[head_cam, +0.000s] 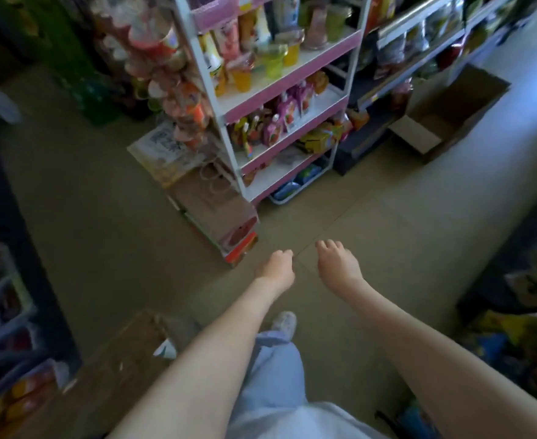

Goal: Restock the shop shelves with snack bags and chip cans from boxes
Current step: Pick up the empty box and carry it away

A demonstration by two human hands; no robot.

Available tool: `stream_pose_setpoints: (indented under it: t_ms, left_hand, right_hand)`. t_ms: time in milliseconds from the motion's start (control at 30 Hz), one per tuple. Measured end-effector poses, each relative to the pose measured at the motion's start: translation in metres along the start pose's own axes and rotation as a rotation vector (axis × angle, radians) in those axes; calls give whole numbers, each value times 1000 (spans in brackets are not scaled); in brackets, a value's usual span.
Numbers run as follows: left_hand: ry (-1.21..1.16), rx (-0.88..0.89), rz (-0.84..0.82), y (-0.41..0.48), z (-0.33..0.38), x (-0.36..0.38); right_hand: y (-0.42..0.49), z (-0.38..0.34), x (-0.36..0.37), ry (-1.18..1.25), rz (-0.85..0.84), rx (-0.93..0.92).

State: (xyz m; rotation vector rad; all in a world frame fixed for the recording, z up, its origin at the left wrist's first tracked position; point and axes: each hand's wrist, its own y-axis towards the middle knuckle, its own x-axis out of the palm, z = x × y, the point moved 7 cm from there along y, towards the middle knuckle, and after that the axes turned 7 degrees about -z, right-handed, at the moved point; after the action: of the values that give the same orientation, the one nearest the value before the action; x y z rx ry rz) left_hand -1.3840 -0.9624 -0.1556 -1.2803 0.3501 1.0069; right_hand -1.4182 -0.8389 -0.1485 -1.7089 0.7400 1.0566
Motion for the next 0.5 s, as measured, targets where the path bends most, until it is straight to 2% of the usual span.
stream_pose_setpoints:
  t_ms: [200, 367, 500]
  left_hand:
    - [136, 200, -55, 139, 136, -78]
    - [284, 394, -101, 243, 287, -126]
    - [342, 444, -141, 333, 396, -137]
  right_hand:
    - [102, 129, -75, 125, 63, 224]
    - [157, 276, -130, 203, 121, 455]
    - [192, 404, -149, 263, 117, 626]
